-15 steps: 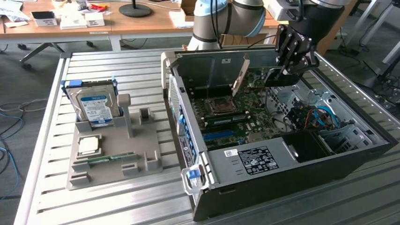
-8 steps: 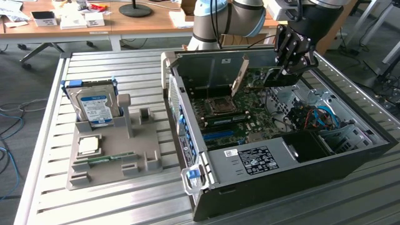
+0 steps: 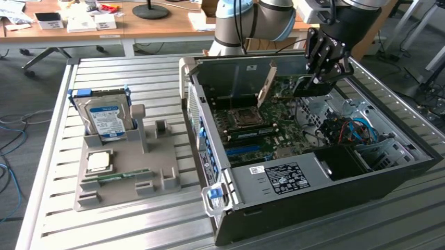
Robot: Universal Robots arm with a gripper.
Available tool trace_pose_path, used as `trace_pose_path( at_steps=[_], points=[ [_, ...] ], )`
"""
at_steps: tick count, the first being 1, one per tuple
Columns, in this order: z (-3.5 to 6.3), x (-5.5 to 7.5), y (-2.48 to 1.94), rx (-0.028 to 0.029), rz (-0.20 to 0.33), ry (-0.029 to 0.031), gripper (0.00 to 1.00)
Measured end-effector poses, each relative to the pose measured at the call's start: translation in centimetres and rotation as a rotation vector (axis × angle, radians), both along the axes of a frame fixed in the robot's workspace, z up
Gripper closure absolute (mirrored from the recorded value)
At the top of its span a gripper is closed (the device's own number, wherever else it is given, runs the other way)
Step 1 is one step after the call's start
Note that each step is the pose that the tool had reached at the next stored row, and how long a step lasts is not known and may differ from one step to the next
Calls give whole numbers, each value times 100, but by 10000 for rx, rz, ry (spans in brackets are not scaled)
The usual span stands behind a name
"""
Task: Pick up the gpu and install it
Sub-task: 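Insert the gpu into the slot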
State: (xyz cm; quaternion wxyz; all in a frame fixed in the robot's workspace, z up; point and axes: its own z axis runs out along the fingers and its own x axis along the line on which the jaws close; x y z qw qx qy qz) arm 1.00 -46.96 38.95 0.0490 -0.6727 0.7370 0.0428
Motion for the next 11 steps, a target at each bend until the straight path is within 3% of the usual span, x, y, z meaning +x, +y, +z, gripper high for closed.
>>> trace_pose_path(
  at_steps=[11],
  points=[
    [-10, 0, 0, 1, 0, 0, 73]
  ],
)
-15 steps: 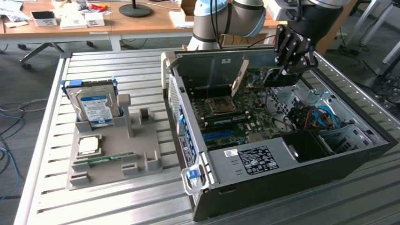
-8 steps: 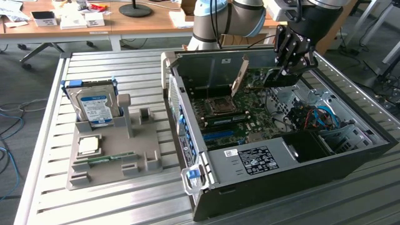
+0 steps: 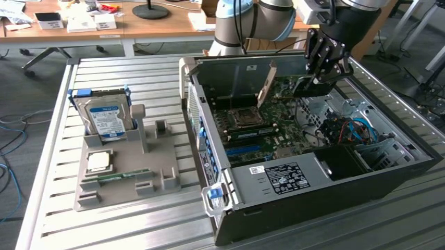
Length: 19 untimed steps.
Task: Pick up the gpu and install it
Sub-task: 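Insert the gpu into the slot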
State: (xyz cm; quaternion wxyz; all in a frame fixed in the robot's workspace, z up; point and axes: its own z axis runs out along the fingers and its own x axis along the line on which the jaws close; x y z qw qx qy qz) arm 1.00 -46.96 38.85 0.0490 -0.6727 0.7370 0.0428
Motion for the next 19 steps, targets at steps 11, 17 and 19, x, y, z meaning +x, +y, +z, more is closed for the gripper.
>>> trace_pose_path(
  at_steps=[11, 17, 19],
  points=[
    [-15, 0, 1, 2, 1, -1, 73],
    [-20, 0, 0, 1, 0, -1, 73],
    [-22, 0, 0, 0, 0, 0, 73]
  ],
)
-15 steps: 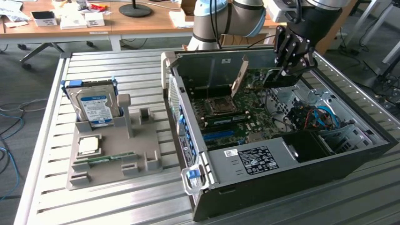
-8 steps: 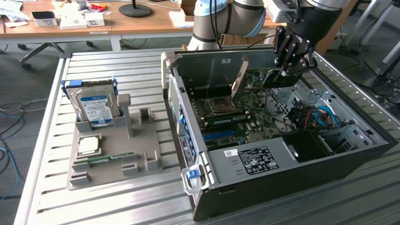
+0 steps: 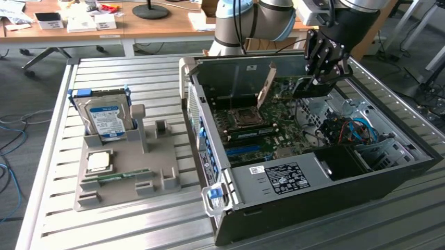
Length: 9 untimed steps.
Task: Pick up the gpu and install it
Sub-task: 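Insert the gpu into the slot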
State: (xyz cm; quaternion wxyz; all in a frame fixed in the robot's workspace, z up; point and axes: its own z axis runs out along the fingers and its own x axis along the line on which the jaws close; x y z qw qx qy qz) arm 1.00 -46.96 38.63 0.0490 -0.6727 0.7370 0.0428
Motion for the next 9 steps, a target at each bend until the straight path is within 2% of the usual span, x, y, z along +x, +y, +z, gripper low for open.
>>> trace_pose_path(
  at_steps=[9],
  points=[
    [-6, 0, 0, 0, 0, 0, 73]
  ],
)
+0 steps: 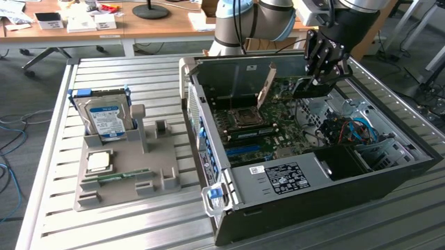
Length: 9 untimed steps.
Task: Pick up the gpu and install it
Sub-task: 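Insert the gpu into the slot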
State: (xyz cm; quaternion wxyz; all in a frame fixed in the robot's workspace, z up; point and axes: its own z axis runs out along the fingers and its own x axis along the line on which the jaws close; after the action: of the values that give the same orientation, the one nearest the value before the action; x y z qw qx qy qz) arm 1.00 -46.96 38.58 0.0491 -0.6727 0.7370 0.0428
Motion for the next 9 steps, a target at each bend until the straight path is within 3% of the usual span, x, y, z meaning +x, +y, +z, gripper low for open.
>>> trace_pose_path(
  at_steps=[9],
  points=[
    [-28, -18, 0, 0, 3, 0, 73]
  ],
)
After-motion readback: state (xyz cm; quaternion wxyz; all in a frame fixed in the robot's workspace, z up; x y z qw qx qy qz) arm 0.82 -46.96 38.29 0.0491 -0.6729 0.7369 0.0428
